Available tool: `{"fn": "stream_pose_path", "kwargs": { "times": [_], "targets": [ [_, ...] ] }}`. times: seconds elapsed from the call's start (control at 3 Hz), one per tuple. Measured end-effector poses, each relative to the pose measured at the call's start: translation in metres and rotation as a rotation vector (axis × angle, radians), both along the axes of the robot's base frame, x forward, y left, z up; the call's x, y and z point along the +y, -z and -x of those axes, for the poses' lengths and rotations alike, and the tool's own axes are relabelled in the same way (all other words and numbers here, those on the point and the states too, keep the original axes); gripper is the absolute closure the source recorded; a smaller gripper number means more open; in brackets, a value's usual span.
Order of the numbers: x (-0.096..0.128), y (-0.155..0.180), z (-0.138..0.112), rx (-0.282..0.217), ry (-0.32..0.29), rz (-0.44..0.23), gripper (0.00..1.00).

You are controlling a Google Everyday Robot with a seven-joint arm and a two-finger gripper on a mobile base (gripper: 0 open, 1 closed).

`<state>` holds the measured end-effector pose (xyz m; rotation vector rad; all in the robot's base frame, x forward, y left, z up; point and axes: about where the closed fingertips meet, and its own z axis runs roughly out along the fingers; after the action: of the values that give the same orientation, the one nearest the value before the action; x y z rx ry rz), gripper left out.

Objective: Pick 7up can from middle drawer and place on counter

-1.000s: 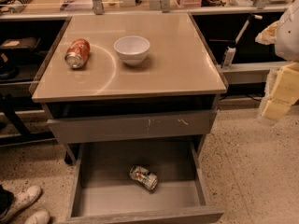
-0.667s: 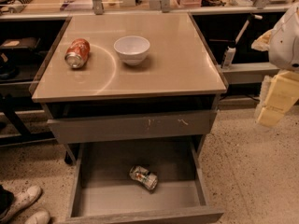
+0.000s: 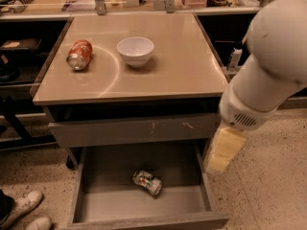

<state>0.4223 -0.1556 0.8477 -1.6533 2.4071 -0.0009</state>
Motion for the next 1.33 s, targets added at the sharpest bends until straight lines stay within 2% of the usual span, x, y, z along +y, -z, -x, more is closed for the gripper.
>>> {"fn": "stream_pose_path", "kwargs": {
  "times": [0.33,1.0,1.33],
  "targets": [
    [0.035,0.068,0.014,0.110,-0.008,-0.025,0.00],
    [0.034,0.072,0.018,0.116,-0.006,-0.020,0.00],
    [0.055,0.096,0.018,0.142,0.010,-0.067,0.00]
  ]
}}
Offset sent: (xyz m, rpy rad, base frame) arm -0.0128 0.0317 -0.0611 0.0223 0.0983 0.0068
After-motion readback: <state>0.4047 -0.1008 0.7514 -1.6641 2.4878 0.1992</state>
